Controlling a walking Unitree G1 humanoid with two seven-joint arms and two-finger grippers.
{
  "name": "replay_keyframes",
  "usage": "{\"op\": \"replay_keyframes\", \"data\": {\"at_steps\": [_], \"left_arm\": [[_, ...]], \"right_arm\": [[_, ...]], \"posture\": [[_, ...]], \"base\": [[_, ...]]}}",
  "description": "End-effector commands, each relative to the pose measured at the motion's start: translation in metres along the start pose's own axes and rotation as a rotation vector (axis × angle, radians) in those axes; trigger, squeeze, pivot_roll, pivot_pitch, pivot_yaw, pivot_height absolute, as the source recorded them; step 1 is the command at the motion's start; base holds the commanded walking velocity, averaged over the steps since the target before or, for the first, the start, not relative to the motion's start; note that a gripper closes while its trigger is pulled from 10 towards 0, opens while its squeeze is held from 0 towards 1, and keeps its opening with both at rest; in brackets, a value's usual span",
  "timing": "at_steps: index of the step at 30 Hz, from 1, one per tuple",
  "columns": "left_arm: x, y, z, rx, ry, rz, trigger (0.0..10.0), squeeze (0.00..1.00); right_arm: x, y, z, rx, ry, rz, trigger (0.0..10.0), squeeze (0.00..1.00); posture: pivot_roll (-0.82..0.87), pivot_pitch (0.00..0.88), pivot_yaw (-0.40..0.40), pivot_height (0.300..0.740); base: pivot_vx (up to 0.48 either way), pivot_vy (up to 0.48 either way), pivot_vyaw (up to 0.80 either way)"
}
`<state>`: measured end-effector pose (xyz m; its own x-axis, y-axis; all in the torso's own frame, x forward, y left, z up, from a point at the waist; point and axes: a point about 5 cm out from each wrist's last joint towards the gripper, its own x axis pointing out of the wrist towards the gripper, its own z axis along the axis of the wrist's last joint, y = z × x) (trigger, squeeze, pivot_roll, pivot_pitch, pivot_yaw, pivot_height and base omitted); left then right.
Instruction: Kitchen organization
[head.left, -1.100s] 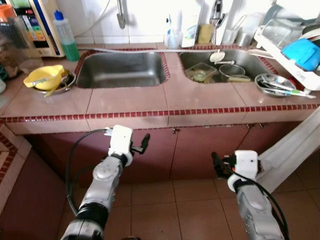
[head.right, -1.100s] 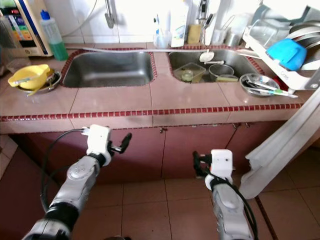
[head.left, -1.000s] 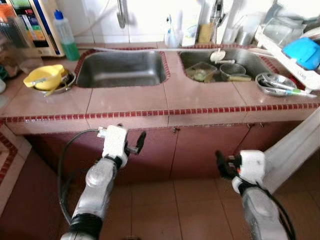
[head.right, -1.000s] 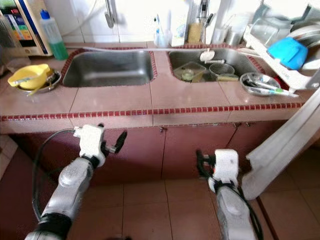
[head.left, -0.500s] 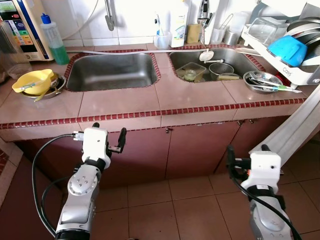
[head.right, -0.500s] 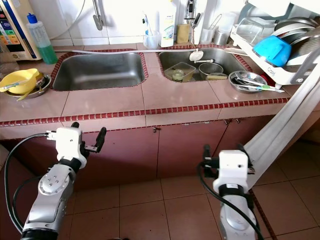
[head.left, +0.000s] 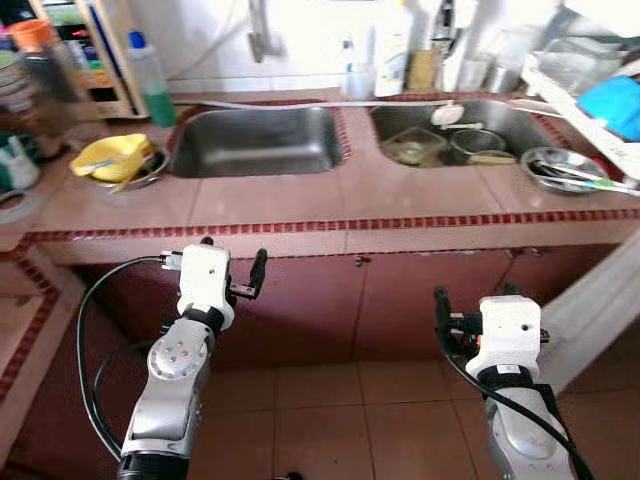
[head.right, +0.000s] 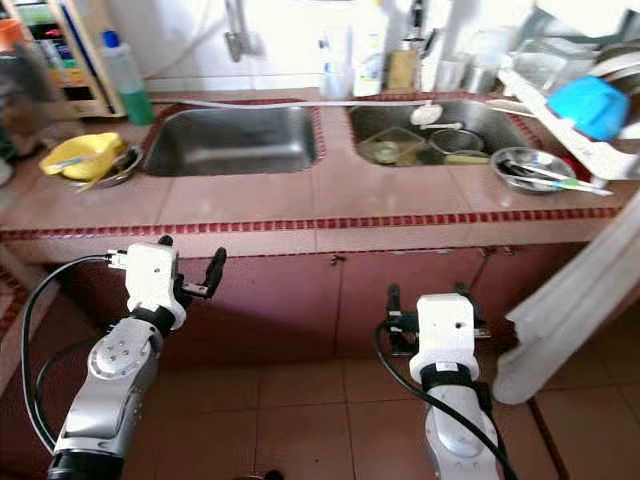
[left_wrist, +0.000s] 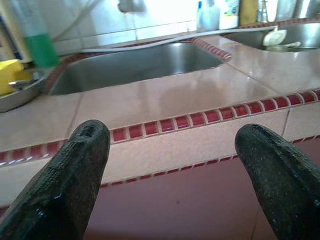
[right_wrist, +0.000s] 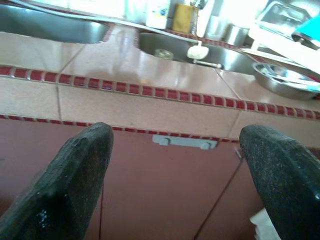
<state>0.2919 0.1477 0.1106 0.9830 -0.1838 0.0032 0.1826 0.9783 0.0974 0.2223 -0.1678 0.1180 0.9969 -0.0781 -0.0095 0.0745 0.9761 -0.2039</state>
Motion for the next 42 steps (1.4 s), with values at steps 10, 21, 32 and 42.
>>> {"op": "replay_keyframes", "data": {"at_steps": [10, 21, 32, 42], "left_arm": [[0.004, -0.003, -0.002, 0.009, 0.032, -0.020, 10.0, 0.00], [0.008, -0.010, -0.001, 0.000, 0.032, -0.060, 10.0, 0.00], [0.014, -0.019, 0.007, -0.039, 0.014, -0.132, 10.0, 0.00], [0.021, -0.025, 0.018, -0.105, 0.001, -0.166, 10.0, 0.00]], "right_arm": [[0.008, -0.003, 0.012, -0.019, -0.036, -0.007, 10.0, 0.00], [0.015, -0.012, 0.019, -0.104, -0.064, 0.005, 10.0, 0.00], [0.016, -0.045, 0.021, -0.249, -0.065, 0.099, 10.0, 0.00], [0.029, -0.068, 0.021, -0.131, -0.046, -0.121, 10.0, 0.00]], "posture": [[0.05, 0.000, 0.041, 0.740], [0.04, 0.000, 0.045, 0.740], [0.02, 0.000, 0.048, 0.740], [0.04, 0.000, 0.048, 0.740]], "base": [[0.000, 0.000, 0.80], [0.000, 0.000, 0.76], [0.000, 0.000, 0.05], [0.000, 0.000, 0.00]]}}
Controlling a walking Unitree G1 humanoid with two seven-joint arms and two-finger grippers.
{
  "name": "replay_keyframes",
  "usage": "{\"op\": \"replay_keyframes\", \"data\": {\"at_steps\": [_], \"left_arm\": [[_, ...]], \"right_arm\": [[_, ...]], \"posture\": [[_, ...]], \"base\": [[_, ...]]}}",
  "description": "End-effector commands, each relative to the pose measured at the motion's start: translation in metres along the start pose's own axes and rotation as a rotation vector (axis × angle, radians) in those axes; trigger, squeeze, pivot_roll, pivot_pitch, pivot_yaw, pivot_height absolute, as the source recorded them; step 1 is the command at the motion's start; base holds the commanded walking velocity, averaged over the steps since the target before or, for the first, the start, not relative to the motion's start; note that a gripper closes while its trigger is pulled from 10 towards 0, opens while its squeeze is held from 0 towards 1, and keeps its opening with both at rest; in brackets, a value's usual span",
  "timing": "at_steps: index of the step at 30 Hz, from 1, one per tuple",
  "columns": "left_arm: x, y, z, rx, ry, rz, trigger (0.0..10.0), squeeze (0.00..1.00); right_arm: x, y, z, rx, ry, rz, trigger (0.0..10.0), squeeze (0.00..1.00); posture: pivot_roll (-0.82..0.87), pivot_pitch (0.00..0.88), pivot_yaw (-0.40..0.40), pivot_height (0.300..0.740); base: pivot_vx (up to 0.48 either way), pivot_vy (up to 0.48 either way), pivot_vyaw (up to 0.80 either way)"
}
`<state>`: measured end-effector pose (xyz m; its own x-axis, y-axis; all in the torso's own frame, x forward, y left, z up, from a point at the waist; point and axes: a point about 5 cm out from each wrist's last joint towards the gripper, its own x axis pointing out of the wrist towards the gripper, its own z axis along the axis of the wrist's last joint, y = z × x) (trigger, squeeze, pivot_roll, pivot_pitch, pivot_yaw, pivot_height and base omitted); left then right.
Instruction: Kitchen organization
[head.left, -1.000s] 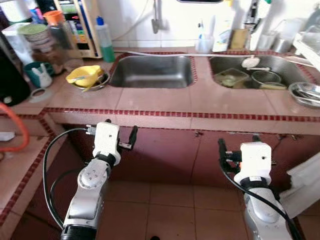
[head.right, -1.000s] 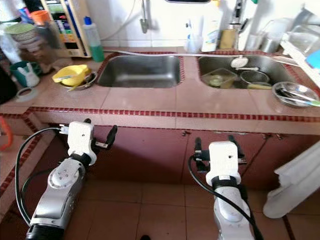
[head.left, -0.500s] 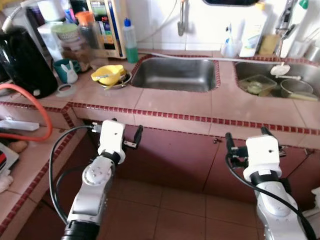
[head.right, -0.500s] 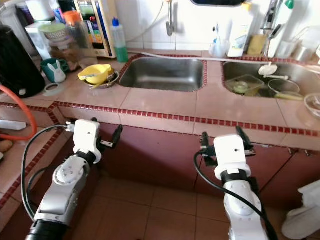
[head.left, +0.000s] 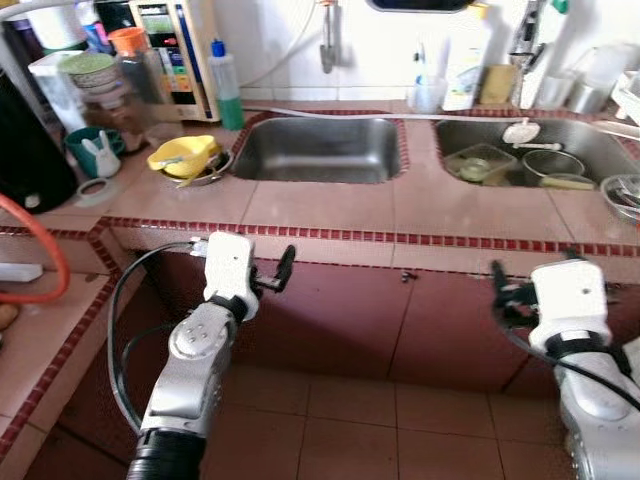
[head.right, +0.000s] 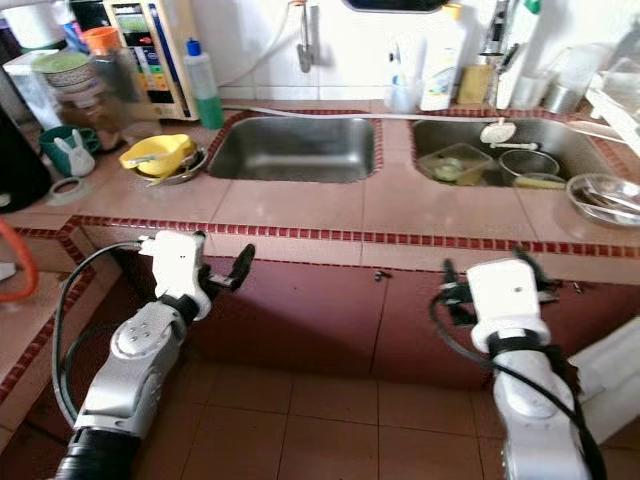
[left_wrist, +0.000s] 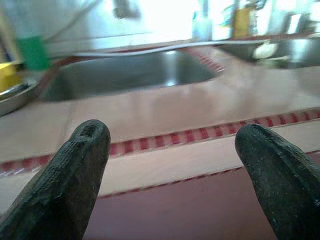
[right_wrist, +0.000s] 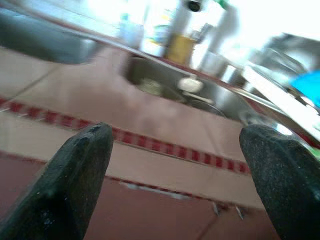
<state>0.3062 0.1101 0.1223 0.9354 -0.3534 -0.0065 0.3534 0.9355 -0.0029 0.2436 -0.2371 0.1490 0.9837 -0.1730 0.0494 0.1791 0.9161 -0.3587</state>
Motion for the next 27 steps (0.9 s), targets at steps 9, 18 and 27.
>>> {"op": "replay_keyframes", "data": {"at_steps": [9, 18, 27], "left_arm": [[0.001, 0.008, 0.000, -0.037, 0.019, 0.018, 10.0, 0.00], [0.004, 0.005, 0.002, -0.052, 0.025, 0.014, 10.0, 0.00], [0.003, 0.004, 0.000, -0.058, 0.033, 0.012, 10.0, 0.00]], "right_arm": [[0.003, 0.019, 0.014, 0.128, -0.032, -0.068, 10.0, 0.00], [0.004, 0.029, 0.019, 0.255, -0.013, -0.064, 10.0, 0.00], [0.006, 0.029, 0.018, 0.281, 0.011, -0.060, 10.0, 0.00]], "posture": [[0.03, 0.000, 0.048, 0.740], [0.03, 0.000, 0.038, 0.740], [0.03, 0.000, 0.034, 0.740]], "base": [[0.000, 0.000, 0.00], [0.000, 0.000, 0.00], [0.000, 0.327, 0.00]]}}
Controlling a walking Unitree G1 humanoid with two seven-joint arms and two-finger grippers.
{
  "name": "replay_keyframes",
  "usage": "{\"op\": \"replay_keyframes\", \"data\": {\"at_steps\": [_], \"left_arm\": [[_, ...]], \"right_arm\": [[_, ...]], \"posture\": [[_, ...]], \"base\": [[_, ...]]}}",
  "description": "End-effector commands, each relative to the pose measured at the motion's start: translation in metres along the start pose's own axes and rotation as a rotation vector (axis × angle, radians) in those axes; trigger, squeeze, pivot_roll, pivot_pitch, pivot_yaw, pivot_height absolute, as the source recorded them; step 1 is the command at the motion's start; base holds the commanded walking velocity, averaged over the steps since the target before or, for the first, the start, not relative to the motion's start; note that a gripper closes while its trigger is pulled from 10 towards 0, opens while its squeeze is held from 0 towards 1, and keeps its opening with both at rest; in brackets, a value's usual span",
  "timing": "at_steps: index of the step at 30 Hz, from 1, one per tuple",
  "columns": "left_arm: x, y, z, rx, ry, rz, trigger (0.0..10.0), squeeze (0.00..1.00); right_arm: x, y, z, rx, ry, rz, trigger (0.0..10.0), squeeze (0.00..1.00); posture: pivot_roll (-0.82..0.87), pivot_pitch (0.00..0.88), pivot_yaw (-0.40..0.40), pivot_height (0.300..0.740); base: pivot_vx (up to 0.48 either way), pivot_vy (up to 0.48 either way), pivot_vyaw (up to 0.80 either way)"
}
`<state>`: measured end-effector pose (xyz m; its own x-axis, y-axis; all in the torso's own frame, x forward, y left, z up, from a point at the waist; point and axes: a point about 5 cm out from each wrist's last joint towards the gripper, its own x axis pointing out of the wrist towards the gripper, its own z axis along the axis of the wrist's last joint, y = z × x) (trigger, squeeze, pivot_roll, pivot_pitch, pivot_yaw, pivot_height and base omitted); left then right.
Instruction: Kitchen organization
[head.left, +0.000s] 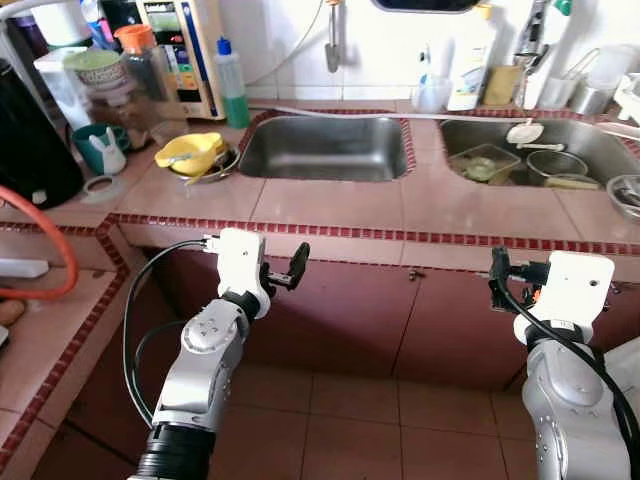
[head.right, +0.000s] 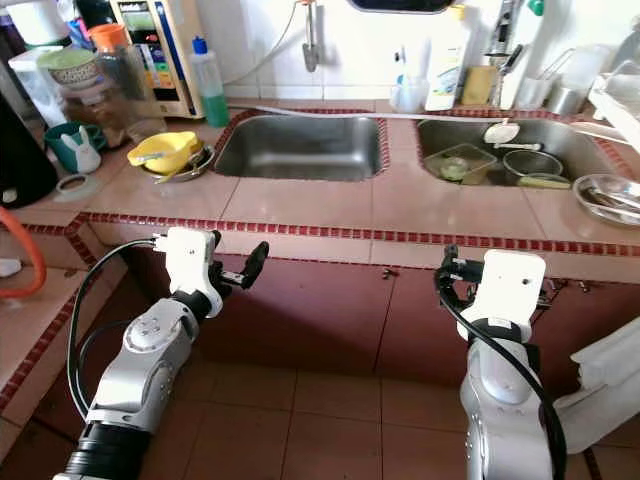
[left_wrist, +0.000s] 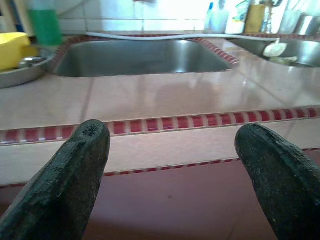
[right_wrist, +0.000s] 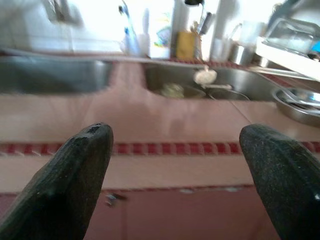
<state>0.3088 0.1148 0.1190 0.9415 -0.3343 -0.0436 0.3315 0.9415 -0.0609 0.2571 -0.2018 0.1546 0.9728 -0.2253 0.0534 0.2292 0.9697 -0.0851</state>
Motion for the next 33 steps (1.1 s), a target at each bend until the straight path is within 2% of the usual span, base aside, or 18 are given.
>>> {"op": "replay_keyframes", "data": {"at_steps": [1, 5, 12, 17, 22, 33], "left_arm": [[0.002, -0.001, 0.003, 0.005, -0.004, -0.008, 10.0, 0.00], [0.003, -0.001, 0.004, 0.013, -0.001, -0.006, 10.0, 0.00], [0.004, 0.000, 0.003, 0.049, 0.008, -0.013, 10.0, 0.00], [0.004, -0.003, 0.010, 0.035, -0.025, -0.059, 10.0, 0.00], [0.004, -0.002, 0.012, 0.049, -0.035, -0.052, 10.0, 0.00], [0.006, -0.004, 0.014, 0.064, -0.042, -0.070, 10.0, 0.00]], "right_arm": [[-0.001, -0.003, 0.001, 0.000, 0.003, -0.004, 10.0, 0.00], [-0.001, -0.003, 0.001, -0.001, 0.005, -0.005, 10.0, 0.00], [-0.001, -0.005, 0.004, -0.008, -0.002, -0.033, 10.0, 0.00], [0.001, -0.007, 0.003, 0.011, 0.017, -0.042, 10.0, 0.00], [0.001, -0.005, 0.003, 0.035, 0.023, -0.024, 10.0, 0.00], [0.001, 0.000, 0.006, 0.027, 0.012, 0.002, 10.0, 0.00]], "posture": [[0.03, 0.000, 0.035, 0.740], [0.03, 0.000, 0.038, 0.740], [0.02, 0.000, 0.045, 0.740], [0.02, 0.000, 0.045, 0.740], [0.02, 0.000, 0.045, 0.740], [0.01, 0.000, 0.045, 0.740]], "base": [[0.000, 0.386, 0.00], [0.000, 0.337, 0.00], [0.000, 0.000, 0.00], [0.000, 0.000, 0.00], [0.000, 0.000, 0.00], [0.402, 0.000, 0.00]]}}
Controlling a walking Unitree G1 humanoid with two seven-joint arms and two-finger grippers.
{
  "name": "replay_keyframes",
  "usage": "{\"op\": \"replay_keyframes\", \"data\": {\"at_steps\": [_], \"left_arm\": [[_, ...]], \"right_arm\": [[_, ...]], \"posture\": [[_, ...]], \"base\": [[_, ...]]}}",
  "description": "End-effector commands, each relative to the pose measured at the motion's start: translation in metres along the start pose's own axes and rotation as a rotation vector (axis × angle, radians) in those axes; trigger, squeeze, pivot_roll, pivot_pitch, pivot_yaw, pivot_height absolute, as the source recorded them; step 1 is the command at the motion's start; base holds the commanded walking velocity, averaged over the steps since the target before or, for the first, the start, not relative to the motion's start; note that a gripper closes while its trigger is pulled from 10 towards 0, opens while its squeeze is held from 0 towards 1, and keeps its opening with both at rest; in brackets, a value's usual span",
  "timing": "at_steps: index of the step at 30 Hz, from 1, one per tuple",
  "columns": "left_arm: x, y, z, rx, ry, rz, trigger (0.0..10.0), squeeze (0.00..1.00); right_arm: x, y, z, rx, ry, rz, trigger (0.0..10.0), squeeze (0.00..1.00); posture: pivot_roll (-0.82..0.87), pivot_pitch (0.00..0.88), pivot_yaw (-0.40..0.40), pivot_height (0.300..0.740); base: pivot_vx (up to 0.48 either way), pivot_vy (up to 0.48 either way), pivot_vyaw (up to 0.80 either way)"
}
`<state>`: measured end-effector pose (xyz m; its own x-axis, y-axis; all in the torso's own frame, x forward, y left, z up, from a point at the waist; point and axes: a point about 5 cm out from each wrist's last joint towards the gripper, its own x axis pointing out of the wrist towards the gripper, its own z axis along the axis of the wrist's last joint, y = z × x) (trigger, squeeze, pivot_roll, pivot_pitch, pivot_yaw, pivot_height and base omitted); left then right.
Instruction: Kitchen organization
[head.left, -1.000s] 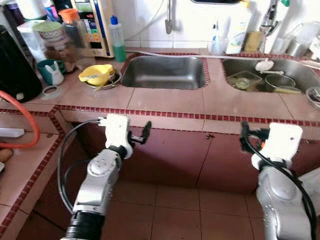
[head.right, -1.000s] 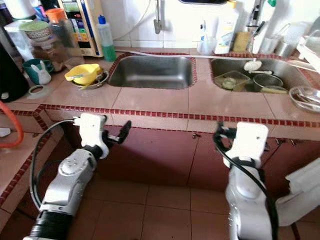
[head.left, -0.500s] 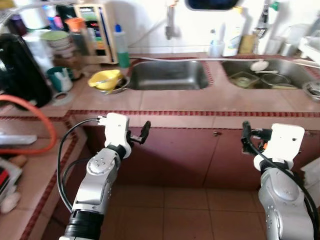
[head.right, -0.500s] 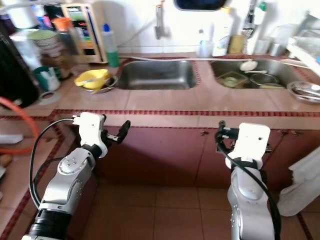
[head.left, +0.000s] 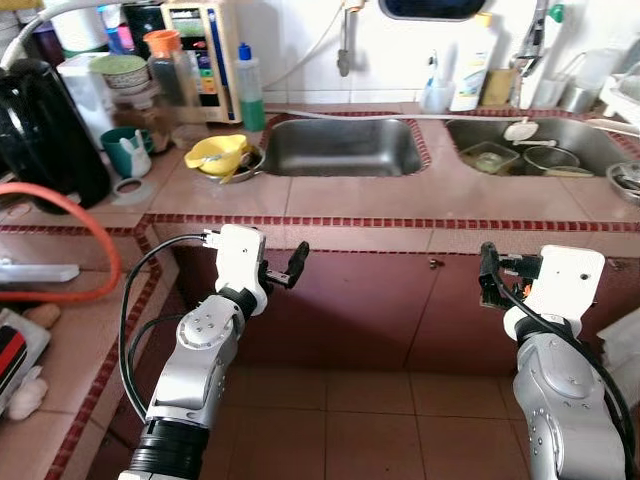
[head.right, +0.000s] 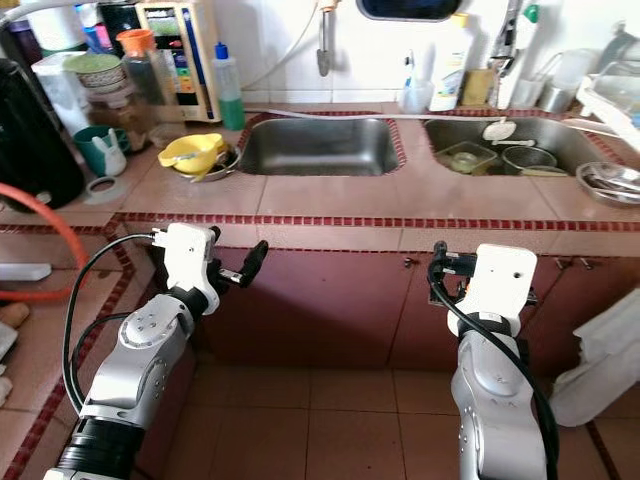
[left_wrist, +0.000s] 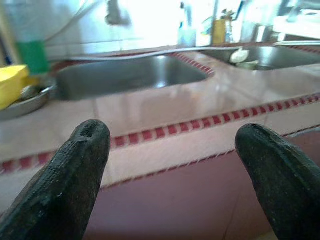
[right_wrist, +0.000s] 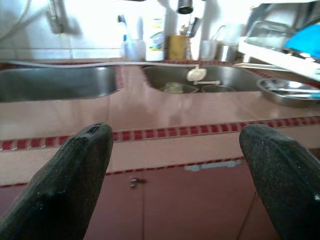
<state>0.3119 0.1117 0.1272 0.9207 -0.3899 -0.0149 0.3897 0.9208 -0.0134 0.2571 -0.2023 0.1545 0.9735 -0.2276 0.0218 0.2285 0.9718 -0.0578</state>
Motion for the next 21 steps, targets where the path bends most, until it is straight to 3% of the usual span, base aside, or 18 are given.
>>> {"op": "replay_keyframes", "data": {"at_steps": [1, 14, 16, 21], "left_arm": [[0.003, -0.001, 0.005, 0.014, -0.015, -0.010, 10.0, 0.00], [0.003, -0.003, 0.005, 0.020, -0.023, -0.011, 10.0, 0.00], [0.003, -0.003, 0.005, 0.019, -0.024, -0.011, 10.0, 0.00], [0.003, -0.003, 0.004, 0.010, -0.019, 0.005, 10.0, 0.00]], "right_arm": [[0.001, 0.001, 0.007, -0.002, -0.021, 0.002, 10.0, 0.00], [0.001, 0.008, 0.012, -0.026, -0.053, 0.046, 10.0, 0.00], [0.000, 0.011, 0.014, 0.045, -0.064, 0.078, 10.0, 0.00], [0.000, 0.016, 0.015, 0.017, -0.077, 0.105, 10.0, 0.00]], "posture": [[0.01, 0.000, 0.045, 0.740], [0.01, 0.000, 0.040, 0.740], [0.01, 0.000, 0.039, 0.740], [0.01, 0.000, 0.039, 0.740]], "base": [[0.480, 0.000, 0.00], [0.427, 0.000, 0.00], [0.360, 0.000, 0.00], [0.115, 0.000, 0.00]]}}
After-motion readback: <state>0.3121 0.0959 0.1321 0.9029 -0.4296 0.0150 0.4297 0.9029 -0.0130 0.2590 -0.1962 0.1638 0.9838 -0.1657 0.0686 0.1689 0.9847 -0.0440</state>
